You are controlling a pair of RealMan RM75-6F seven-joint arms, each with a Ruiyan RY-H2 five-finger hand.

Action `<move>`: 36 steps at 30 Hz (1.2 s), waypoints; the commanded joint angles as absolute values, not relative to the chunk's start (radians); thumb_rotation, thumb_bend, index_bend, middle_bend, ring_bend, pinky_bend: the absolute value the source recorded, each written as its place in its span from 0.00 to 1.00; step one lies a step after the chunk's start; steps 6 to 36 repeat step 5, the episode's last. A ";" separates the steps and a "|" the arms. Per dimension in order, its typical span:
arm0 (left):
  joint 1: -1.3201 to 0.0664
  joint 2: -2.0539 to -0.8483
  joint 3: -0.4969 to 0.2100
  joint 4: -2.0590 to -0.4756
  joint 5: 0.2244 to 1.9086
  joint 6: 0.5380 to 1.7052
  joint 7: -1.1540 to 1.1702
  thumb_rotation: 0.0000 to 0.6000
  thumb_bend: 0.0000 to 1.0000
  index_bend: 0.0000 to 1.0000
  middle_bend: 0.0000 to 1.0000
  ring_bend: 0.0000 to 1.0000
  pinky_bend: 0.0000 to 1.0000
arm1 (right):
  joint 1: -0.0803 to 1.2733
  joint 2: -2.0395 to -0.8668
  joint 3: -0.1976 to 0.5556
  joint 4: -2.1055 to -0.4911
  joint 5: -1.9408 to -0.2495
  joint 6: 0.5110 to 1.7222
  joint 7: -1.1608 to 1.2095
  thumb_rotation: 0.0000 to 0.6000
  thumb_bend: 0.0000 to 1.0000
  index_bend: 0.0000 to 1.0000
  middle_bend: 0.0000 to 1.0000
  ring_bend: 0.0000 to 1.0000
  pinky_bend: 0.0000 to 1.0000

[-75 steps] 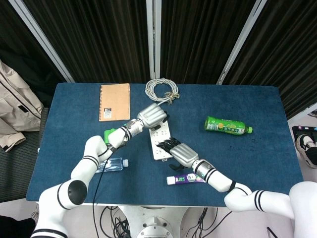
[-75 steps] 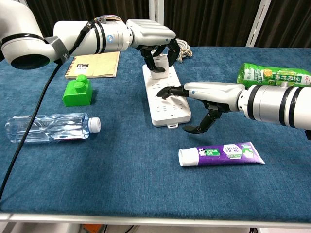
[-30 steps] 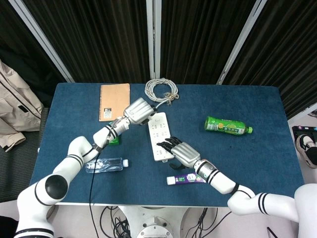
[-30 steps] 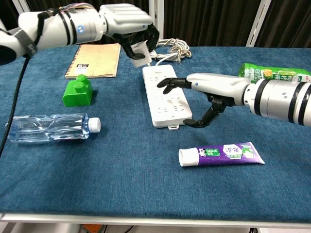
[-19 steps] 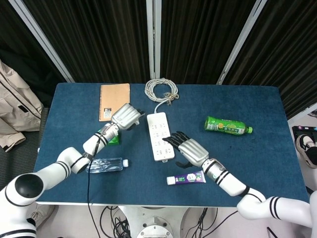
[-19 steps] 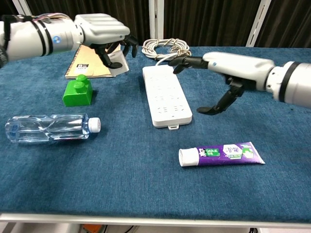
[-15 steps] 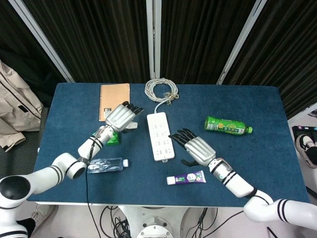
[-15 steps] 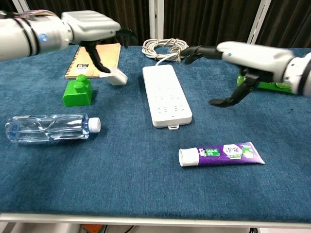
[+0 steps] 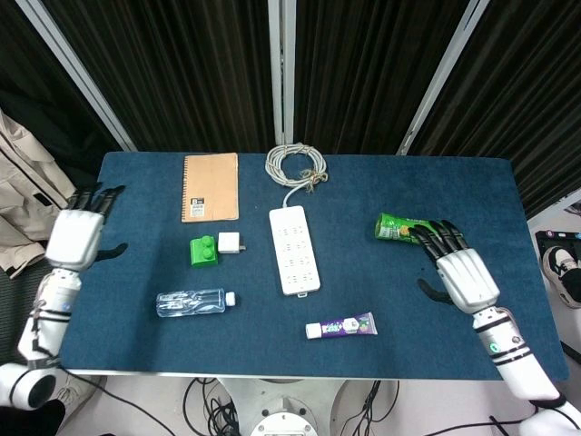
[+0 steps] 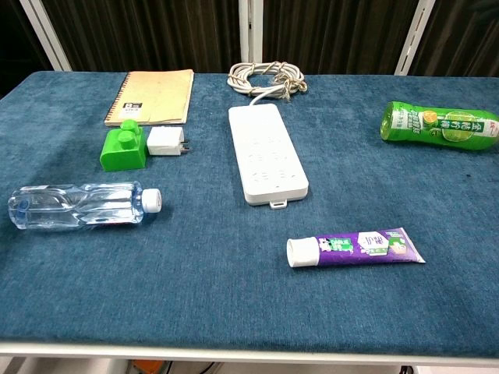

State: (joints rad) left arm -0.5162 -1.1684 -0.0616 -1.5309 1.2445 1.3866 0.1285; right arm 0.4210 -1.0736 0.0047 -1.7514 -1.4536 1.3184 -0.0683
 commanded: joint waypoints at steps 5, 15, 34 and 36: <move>-0.297 -1.099 0.032 -1.654 1.269 1.566 0.141 1.00 0.11 0.11 0.16 0.04 0.09 | 0.260 -1.039 -0.049 -1.767 -1.498 1.488 -0.091 1.00 0.28 0.00 0.08 0.00 0.00; -0.297 -1.099 0.032 -1.654 1.269 1.566 0.141 1.00 0.11 0.11 0.16 0.04 0.09 | 0.260 -1.039 -0.049 -1.767 -1.498 1.488 -0.091 1.00 0.28 0.00 0.08 0.00 0.00; -0.297 -1.099 0.032 -1.654 1.269 1.566 0.141 1.00 0.11 0.11 0.16 0.04 0.09 | 0.260 -1.039 -0.049 -1.767 -1.498 1.488 -0.091 1.00 0.28 0.00 0.08 0.00 0.00; -0.297 -1.099 0.032 -1.654 1.269 1.566 0.141 1.00 0.11 0.11 0.16 0.04 0.09 | 0.260 -1.039 -0.049 -1.767 -1.498 1.488 -0.091 1.00 0.28 0.00 0.08 0.00 0.00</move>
